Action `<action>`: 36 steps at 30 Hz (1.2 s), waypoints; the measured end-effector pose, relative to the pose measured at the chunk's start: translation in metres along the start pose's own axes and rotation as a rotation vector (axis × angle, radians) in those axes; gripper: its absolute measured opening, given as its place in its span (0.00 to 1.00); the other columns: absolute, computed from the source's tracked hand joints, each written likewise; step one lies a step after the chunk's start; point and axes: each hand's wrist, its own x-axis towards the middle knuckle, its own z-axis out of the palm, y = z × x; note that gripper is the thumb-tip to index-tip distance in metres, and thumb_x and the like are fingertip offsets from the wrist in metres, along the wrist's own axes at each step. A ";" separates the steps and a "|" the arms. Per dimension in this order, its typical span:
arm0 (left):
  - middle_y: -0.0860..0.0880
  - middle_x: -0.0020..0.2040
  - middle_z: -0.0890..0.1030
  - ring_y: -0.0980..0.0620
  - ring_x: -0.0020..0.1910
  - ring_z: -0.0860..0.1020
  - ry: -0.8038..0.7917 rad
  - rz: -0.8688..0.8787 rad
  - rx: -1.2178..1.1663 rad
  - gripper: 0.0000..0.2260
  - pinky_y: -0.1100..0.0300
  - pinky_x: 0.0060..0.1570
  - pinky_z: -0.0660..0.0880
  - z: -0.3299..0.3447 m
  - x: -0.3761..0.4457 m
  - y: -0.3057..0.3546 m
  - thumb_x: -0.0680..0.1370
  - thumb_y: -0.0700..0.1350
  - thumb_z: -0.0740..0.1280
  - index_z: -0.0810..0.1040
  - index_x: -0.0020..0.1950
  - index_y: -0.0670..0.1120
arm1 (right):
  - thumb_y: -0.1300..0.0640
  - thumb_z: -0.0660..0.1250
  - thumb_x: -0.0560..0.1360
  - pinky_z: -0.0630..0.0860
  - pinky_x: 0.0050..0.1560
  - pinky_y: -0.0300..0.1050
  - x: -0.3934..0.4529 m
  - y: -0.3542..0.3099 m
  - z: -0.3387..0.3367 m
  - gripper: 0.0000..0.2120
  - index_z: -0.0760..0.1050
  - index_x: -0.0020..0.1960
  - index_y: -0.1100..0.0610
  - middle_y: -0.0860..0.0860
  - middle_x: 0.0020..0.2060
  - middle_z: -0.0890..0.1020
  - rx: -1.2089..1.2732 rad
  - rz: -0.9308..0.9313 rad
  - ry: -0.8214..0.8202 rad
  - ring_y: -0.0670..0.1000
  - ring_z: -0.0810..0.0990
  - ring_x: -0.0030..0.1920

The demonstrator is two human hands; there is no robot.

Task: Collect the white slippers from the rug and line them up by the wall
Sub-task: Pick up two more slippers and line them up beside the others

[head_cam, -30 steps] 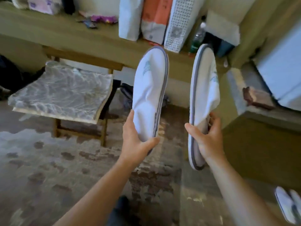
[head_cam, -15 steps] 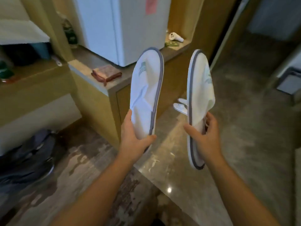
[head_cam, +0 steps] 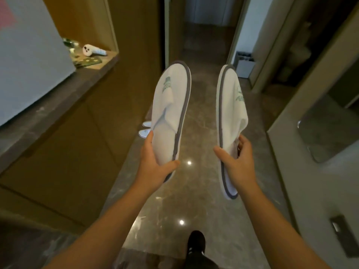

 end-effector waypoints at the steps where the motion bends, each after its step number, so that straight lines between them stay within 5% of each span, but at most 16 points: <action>1: 0.45 0.69 0.61 0.47 0.65 0.64 0.000 -0.003 0.011 0.40 0.49 0.63 0.67 0.012 0.023 0.002 0.65 0.38 0.73 0.53 0.71 0.47 | 0.51 0.71 0.66 0.67 0.59 0.46 0.025 0.003 -0.002 0.37 0.57 0.68 0.53 0.53 0.67 0.67 0.005 -0.001 0.002 0.52 0.68 0.65; 8: 0.45 0.67 0.64 0.48 0.61 0.67 0.063 -0.001 -0.009 0.38 0.55 0.56 0.69 0.079 0.181 0.030 0.66 0.38 0.72 0.55 0.70 0.46 | 0.50 0.72 0.64 0.69 0.60 0.49 0.201 0.003 -0.004 0.37 0.58 0.67 0.51 0.52 0.67 0.67 0.000 -0.010 -0.066 0.52 0.68 0.64; 12: 0.43 0.69 0.65 0.44 0.66 0.66 0.067 -0.046 -0.046 0.39 0.44 0.64 0.68 0.105 0.261 0.031 0.65 0.39 0.73 0.56 0.70 0.46 | 0.48 0.72 0.62 0.67 0.63 0.51 0.284 0.009 0.014 0.39 0.57 0.68 0.51 0.52 0.67 0.66 -0.002 0.014 -0.107 0.53 0.66 0.65; 19: 0.44 0.70 0.62 0.42 0.66 0.65 0.073 -0.157 -0.061 0.40 0.39 0.62 0.68 0.140 0.426 -0.006 0.65 0.39 0.72 0.54 0.71 0.49 | 0.49 0.73 0.63 0.68 0.65 0.53 0.450 0.034 0.078 0.38 0.58 0.68 0.52 0.52 0.66 0.66 -0.015 0.026 -0.088 0.52 0.66 0.65; 29: 0.50 0.71 0.60 0.53 0.64 0.63 -0.006 -0.174 -0.007 0.40 0.53 0.63 0.65 0.165 0.670 -0.005 0.65 0.40 0.72 0.53 0.70 0.52 | 0.50 0.72 0.64 0.69 0.57 0.45 0.676 0.030 0.145 0.34 0.60 0.65 0.51 0.46 0.59 0.67 -0.027 0.042 -0.055 0.48 0.69 0.59; 36: 0.46 0.70 0.62 0.44 0.66 0.65 0.168 -0.291 -0.034 0.39 0.41 0.64 0.67 0.193 0.796 -0.028 0.65 0.39 0.72 0.55 0.71 0.50 | 0.52 0.72 0.64 0.68 0.54 0.41 0.838 0.051 0.201 0.33 0.61 0.64 0.50 0.45 0.58 0.68 -0.010 0.006 -0.230 0.47 0.69 0.58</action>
